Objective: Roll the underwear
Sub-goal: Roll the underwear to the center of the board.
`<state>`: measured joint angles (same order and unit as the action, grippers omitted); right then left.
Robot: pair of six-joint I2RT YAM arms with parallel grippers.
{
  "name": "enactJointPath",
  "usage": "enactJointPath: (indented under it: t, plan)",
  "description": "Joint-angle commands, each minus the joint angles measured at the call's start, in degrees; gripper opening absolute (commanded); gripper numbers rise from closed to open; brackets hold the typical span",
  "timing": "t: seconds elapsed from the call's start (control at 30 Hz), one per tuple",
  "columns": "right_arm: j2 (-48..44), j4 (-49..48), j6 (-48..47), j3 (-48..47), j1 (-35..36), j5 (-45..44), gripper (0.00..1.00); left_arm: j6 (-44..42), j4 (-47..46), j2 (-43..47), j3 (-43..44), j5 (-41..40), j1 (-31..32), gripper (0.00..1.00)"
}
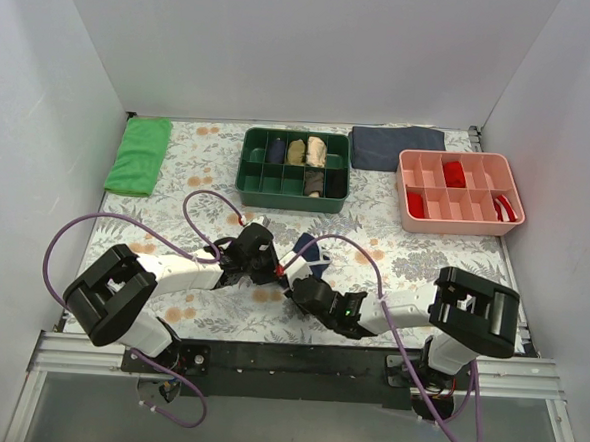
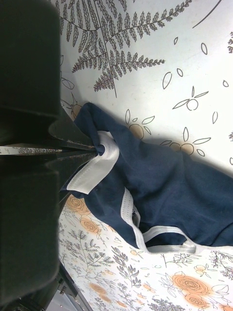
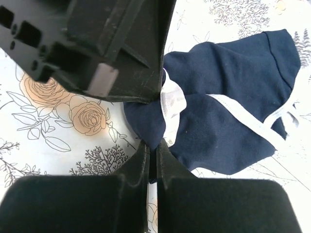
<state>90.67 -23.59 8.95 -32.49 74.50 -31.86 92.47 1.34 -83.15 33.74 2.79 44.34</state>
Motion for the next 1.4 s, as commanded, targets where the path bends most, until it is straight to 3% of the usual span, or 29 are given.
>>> enactJointPath:
  t: [0.0,0.23,0.7,1.07,1.3,1.37]
  plan:
    - [-1.0,0.2,2.5,2.2,-2.6,9.2,0.01,-1.2,3.5,0.9,0.4,0.3,0.2,0.0]
    - [-5.3,2.4,8.1,3.0,-6.8,21.4,0.01,-1.5,6.7,4.0,2.1,-2.1,0.2,0.0]
    - [-7.3,5.3,25.8,3.2,-13.1,34.1,0.01,-2.5,8.9,8.1,3.5,-5.8,0.1,0.0]
    - [-14.3,-2.9,38.2,12.2,-16.8,36.6,0.01,-4.7,9.7,10.5,6.1,-4.9,0.2,0.0]
    - [-15.1,-4.3,45.4,13.5,-20.9,43.7,0.01,-6.7,10.6,12.7,6.6,-2.9,0.1,0.0]
    - [-16.0,-8.6,48.2,16.0,-21.8,44.9,0.01,-7.0,10.9,14.2,6.4,-2.9,0.1,0.0]
